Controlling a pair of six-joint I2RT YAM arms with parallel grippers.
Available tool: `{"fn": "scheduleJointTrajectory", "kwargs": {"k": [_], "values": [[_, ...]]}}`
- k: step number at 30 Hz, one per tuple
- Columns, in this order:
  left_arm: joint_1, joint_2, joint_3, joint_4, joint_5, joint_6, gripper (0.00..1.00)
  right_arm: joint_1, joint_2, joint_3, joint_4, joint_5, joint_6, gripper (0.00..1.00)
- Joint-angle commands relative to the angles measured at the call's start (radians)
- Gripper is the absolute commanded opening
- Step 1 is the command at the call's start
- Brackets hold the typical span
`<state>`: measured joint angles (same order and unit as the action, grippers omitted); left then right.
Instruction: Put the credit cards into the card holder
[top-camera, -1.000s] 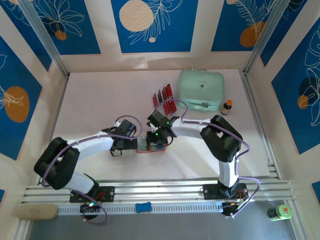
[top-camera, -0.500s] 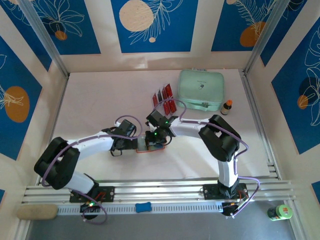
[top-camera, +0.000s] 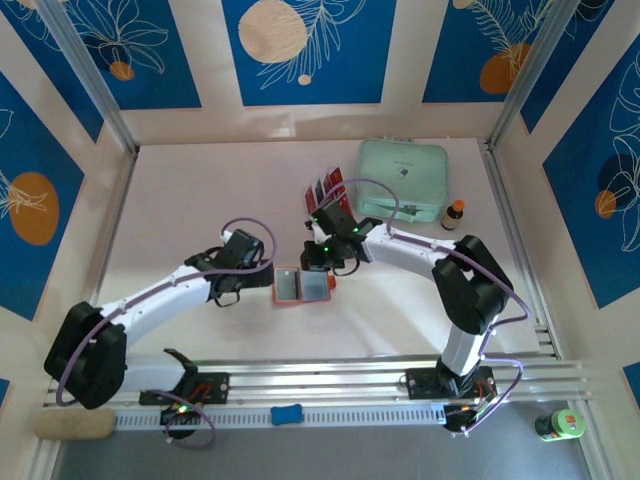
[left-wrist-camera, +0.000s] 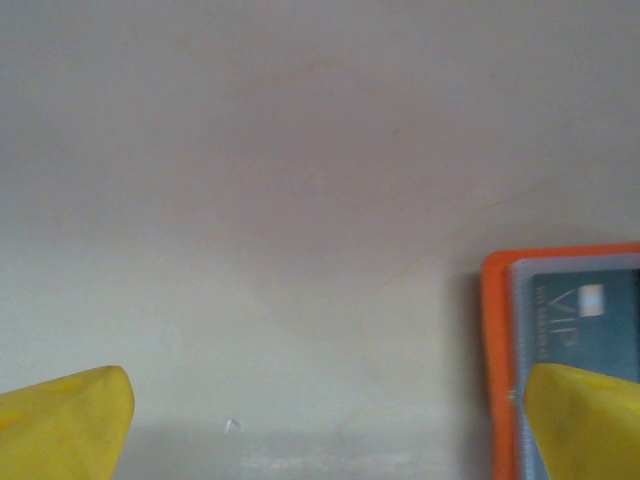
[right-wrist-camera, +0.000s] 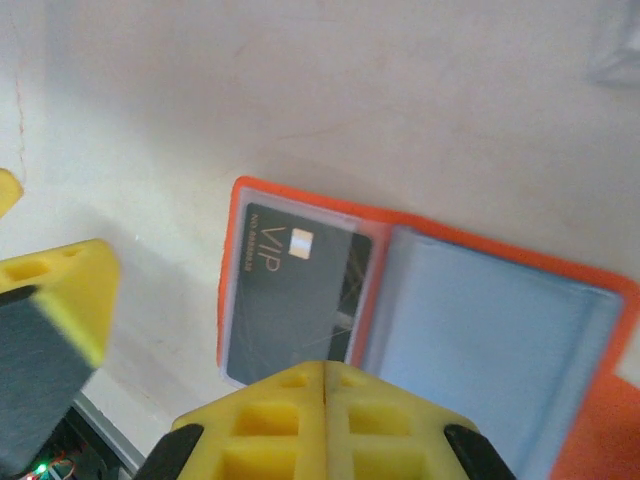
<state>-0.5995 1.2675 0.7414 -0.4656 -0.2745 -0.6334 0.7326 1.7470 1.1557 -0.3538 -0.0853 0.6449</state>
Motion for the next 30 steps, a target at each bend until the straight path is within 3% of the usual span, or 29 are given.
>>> {"fn": "scheduleJointTrajectory", "kwargs": {"k": [1, 5, 16, 30], "values": [[0.007, -0.025, 0.050, -0.014, 0.056, 0.022, 1.00, -0.036, -0.031, -0.048, -0.025, 0.004, -0.039, 0.02], [-0.036, 0.002, 0.095, 0.023, 0.098, 0.004, 1.00, -0.066, -0.029, -0.079, -0.010, -0.008, -0.059, 0.02], [-0.204, 0.194, 0.148, 0.088, 0.068, -0.050, 1.00, -0.074, 0.049, -0.064, 0.016, -0.033, -0.072, 0.02], [-0.223, 0.276, 0.116, 0.119, 0.047, -0.041, 1.00, -0.039, 0.124, -0.056, 0.039, -0.072, -0.055, 0.01]]}}
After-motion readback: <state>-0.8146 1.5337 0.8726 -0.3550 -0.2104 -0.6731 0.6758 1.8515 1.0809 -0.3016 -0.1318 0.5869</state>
